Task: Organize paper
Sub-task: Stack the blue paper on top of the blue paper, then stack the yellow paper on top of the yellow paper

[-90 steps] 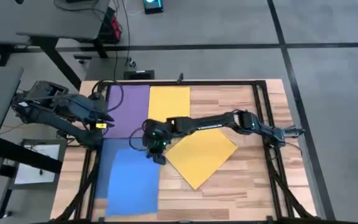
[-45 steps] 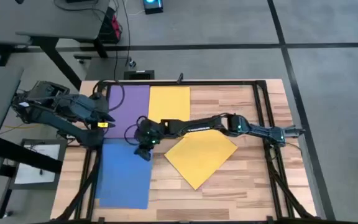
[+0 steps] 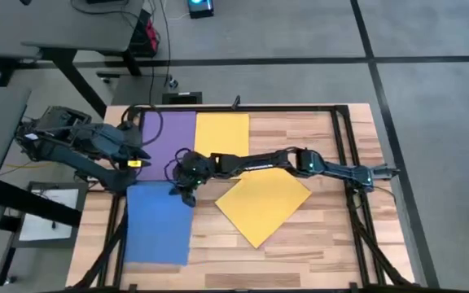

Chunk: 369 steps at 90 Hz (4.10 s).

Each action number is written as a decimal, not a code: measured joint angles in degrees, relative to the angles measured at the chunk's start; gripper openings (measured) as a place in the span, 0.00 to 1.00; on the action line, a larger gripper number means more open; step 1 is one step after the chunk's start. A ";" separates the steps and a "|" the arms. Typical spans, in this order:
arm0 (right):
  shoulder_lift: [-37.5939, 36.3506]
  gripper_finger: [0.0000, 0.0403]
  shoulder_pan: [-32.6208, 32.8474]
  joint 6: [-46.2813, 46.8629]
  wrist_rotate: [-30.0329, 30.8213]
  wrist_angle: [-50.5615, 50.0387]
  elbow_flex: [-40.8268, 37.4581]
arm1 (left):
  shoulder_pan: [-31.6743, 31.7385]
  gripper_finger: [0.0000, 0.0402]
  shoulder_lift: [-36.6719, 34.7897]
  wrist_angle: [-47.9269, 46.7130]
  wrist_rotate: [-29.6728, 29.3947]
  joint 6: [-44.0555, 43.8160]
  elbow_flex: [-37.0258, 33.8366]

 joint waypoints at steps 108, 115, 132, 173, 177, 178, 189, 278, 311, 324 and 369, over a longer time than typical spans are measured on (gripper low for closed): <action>-8.12 0.46 1.63 -16.97 22.68 -20.37 4.41 | 0.00 0.20 0.00 -0.22 0.02 -1.44 0.02; -13.43 0.44 3.00 -8.23 21.75 -32.25 4.66 | 0.00 0.20 -0.14 -0.33 0.04 -1.78 0.02; -10.73 0.21 8.16 -5.96 21.53 -44.50 4.28 | 0.00 0.20 -0.13 -0.39 0.00 1.51 0.04; 0.69 0.00 12.91 2.83 20.68 -29.01 4.36 | -0.22 0.20 -2.75 -1.09 -0.20 1.80 -0.02; 0.58 0.00 12.81 2.95 20.68 -29.36 4.46 | -0.22 0.20 -2.85 -1.03 -0.20 1.80 -0.02; 0.57 0.00 12.81 2.94 20.68 -29.50 4.46 | -0.22 0.20 -2.95 -1.05 -0.20 1.80 -0.03; 0.57 0.00 12.81 2.03 20.70 -30.63 4.31 | -0.22 0.20 -3.46 -1.05 -0.18 1.81 -0.09; 0.01 0.00 7.88 -6.55 17.09 -18.62 -3.15 | -0.22 0.20 -3.39 -0.97 -0.13 2.63 -0.13; 0.00 0.00 6.05 -1.66 17.05 -21.47 -1.58 | -0.22 0.20 -3.39 -1.01 -0.15 1.54 -0.13; 0.22 0.00 6.39 -1.17 17.91 -22.49 1.16 | -0.22 0.20 -3.38 -1.01 -0.15 1.58 -0.13; -8.15 0.00 6.19 22.07 14.78 -25.14 5.44 | -0.20 0.20 -2.99 -1.01 -0.19 -3.12 -0.13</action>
